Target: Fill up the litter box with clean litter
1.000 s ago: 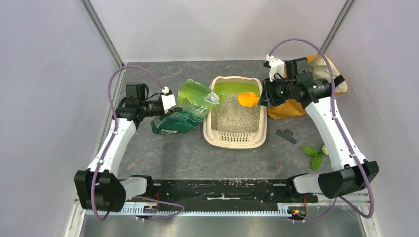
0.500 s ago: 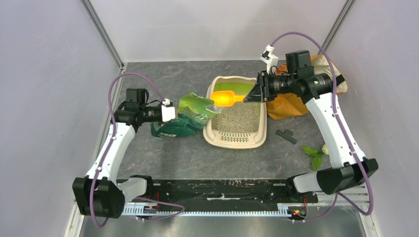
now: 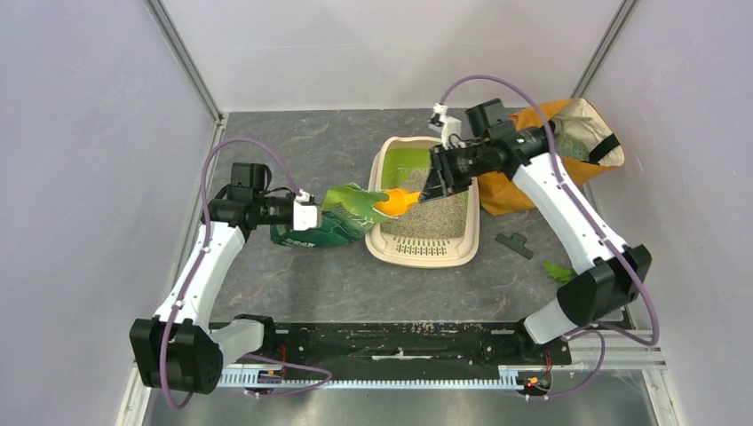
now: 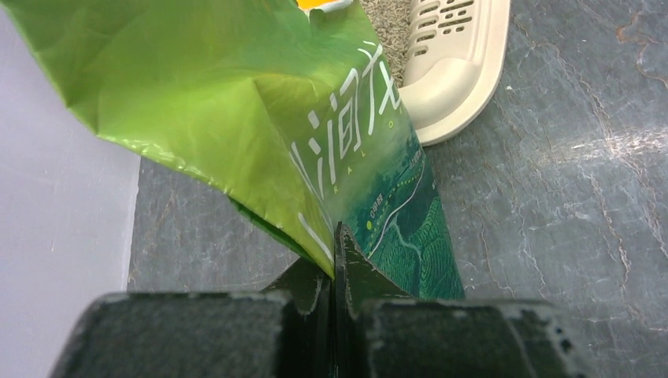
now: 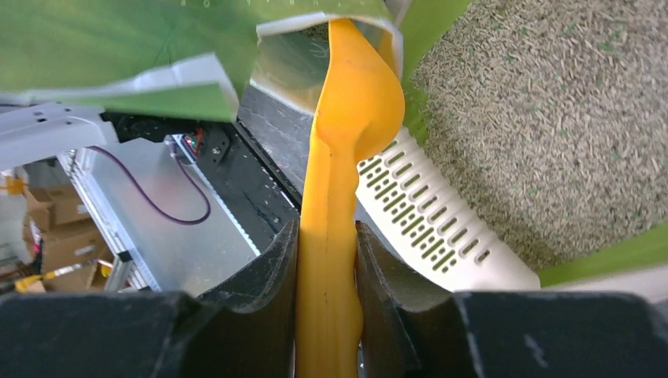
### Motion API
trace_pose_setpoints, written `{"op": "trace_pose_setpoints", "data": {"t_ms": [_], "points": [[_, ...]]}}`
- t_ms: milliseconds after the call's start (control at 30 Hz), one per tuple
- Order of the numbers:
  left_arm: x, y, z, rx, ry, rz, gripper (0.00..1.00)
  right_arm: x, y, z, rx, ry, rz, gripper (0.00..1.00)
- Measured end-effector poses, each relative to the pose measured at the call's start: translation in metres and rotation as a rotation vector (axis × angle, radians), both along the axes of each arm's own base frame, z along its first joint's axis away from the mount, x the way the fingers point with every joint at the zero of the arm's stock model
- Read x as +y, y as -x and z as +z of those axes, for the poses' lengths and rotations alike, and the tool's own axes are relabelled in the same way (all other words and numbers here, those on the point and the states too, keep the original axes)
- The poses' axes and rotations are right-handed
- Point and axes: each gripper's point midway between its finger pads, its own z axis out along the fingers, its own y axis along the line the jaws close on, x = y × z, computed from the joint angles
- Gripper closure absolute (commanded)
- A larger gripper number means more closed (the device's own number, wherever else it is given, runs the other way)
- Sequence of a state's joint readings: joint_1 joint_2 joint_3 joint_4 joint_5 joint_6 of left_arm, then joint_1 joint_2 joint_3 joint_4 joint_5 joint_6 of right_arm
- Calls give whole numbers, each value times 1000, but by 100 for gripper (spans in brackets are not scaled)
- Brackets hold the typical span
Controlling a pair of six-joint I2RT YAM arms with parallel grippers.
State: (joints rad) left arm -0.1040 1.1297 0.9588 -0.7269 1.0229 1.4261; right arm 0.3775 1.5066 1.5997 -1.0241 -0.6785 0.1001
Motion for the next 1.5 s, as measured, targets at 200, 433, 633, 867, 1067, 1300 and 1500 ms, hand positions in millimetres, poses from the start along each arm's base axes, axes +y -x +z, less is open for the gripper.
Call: {"op": "trace_pose_setpoints", "data": {"t_ms": [200,433,633,867,1067,1300,1500], "points": [[-5,4,-2,-48,-23,-42,98,40,-7,-23,-17,112,70,100],[-7,11,-7,-101,-47,-73,98,83,-19,-42,-63,253,93,100],[-6,8,-8,-122,-55,-69,98,107,-20,-59,-94,334,116,100],[-6,8,-14,-149,-58,-71,98,132,-15,-91,-52,369,167,100],[-7,7,-18,-159,-53,-78,98,150,-11,-114,-5,375,212,100],[-7,5,-25,-154,-56,-81,98,157,-6,-127,73,290,250,100],[-8,1,-25,-156,-49,-70,98,159,-3,-126,156,89,271,100]]}}
